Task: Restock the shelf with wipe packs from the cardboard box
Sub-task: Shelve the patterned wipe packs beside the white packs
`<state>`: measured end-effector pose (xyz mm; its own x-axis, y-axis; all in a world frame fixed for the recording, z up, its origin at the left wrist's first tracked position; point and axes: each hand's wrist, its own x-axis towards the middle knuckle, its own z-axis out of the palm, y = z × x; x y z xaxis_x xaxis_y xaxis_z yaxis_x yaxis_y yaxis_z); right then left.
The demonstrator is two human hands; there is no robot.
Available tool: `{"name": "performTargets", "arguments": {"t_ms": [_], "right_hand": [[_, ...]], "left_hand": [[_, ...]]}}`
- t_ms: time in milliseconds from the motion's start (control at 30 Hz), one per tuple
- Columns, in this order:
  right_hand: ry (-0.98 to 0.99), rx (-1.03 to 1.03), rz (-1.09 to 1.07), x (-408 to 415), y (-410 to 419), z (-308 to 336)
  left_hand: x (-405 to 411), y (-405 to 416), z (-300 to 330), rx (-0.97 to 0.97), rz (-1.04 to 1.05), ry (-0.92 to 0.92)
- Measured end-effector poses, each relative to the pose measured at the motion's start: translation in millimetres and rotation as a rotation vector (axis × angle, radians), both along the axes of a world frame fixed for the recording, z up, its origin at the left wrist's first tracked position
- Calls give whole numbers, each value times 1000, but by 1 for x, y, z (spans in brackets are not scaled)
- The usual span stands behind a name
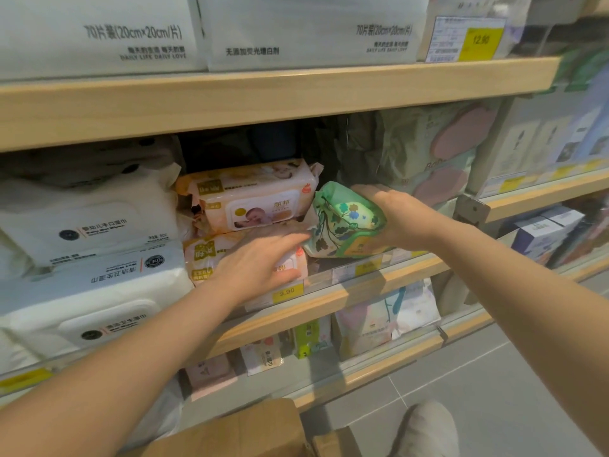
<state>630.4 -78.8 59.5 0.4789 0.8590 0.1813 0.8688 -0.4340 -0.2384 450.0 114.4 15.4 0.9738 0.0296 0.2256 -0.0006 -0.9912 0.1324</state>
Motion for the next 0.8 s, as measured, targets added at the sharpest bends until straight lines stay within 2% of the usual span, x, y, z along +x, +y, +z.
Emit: {"name": "performTargets", "arguments": {"t_ms": [100,167,267,333,467,533,633,800], "right_hand": [[-13,-26,-5,0,1,5],[-42,-75,-7,1,5,6],[-114,-169,20,2,19,0],[-100,-206,18,4,28,-3],[-65,-212,-12,-4,27,-8],[-95,-175,-21,-18,26,-13],[-166,-142,-8,-23,33,-17],[-159,-149,-5,-19,52,-22]], "left_hand": [[1,1,2,58,-45,-8],[6,1,7,188,-64,-21],[17,-5,13,348,-77,58],[21,-6,10,272,-32,70],[17,-5,3,-137,114,-57],[13,-7,1,-150,167,-103],[13,-8,-5,-57,338,29],[13,-10,-2,-130,268,-114]]}}
